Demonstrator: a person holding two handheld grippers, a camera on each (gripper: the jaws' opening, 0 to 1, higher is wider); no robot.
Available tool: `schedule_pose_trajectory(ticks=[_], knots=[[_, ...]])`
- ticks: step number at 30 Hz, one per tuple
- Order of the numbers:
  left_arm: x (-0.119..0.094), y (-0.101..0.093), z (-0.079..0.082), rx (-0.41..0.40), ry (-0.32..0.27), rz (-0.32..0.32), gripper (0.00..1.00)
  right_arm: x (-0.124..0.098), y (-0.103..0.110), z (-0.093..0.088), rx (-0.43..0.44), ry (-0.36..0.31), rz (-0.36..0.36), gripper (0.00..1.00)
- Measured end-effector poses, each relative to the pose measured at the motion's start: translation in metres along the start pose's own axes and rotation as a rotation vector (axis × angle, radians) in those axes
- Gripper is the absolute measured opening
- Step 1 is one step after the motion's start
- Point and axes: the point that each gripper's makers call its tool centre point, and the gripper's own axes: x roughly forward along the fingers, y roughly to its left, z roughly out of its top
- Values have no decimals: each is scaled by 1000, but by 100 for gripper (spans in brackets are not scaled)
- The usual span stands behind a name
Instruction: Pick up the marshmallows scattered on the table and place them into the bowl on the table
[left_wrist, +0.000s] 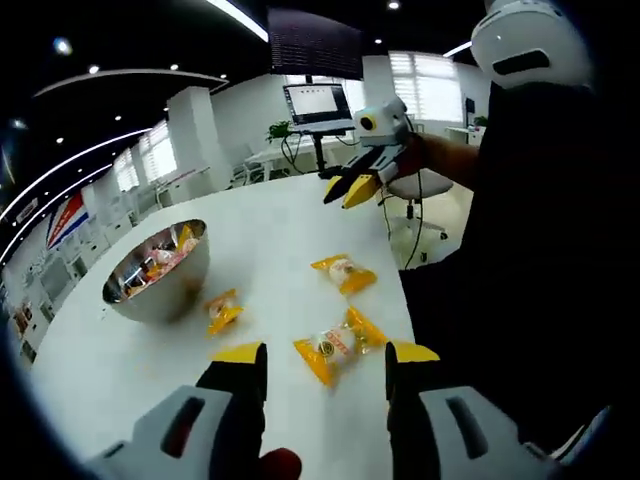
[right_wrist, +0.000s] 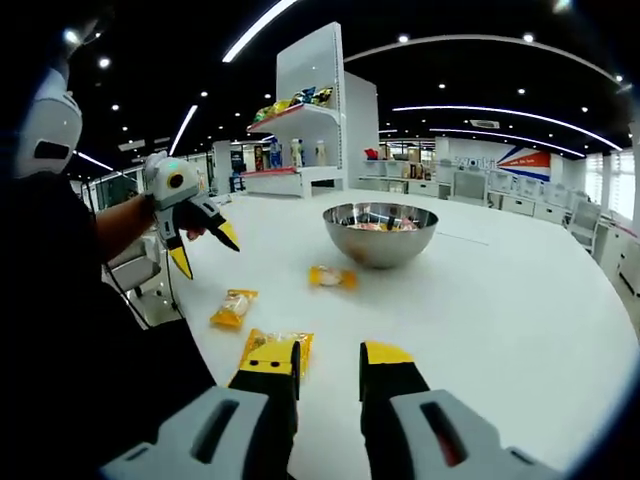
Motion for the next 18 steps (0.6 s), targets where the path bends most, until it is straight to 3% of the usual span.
schedule_pose_trajectory(ticks=[3, 8, 13, 18], knots=[[2, -5, -1, 88, 34, -77, 45, 0, 1, 1, 0, -2, 2, 24], [9, -9, 2, 144, 69, -172, 45, -1, 4, 2, 7, -5, 2, 24], [17, -6, -8, 245, 161, -262, 45, -3, 5, 1, 13, -7, 1, 24], [24, -18, -16, 357, 242, -393, 48, -7, 4, 1, 18, -8, -8, 24]])
